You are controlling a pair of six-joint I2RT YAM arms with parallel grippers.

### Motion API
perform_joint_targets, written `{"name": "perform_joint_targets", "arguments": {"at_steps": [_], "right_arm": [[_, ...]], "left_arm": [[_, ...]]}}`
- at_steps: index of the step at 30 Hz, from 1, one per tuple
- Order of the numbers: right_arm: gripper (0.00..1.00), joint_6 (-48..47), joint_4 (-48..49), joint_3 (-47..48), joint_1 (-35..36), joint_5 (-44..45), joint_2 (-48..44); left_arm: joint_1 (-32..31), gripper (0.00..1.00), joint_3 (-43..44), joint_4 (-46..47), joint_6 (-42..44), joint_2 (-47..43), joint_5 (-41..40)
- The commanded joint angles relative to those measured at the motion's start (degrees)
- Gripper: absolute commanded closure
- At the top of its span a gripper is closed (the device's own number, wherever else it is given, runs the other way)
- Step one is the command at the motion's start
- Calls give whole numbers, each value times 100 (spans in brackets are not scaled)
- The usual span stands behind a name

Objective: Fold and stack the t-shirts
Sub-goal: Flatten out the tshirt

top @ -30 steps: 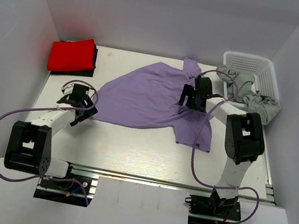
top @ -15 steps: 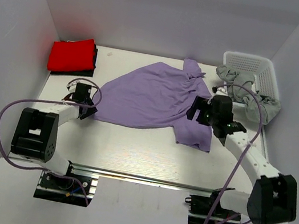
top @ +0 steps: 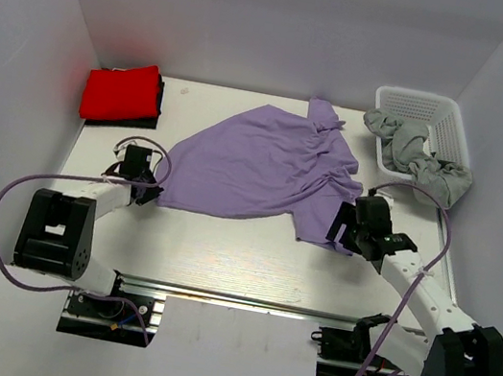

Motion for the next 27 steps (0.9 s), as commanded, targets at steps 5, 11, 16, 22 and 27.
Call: {"name": "perform_joint_targets", "arguments": {"at_steps": [5, 11, 16, 22, 27], "right_arm": [[14, 796, -206, -183, -50, 1109, 416], [15, 1096, -153, -50, -41, 1190, 972], [25, 1219, -83, -68, -32, 980, 1367], [70, 965, 539, -270, -24, 602, 1386], [100, 508, 937, -122, -32, 619, 1087]], "left_arm": [[-60, 100, -254, -446, 121, -925, -35], [-113, 100, -368, -560, 183, -1338, -221], [-113, 100, -368, -613, 236, -1391, -273], [-113, 100, -315, -613, 350, -1558, -221], [-113, 100, -210, -613, 420, -1856, -168]]}}
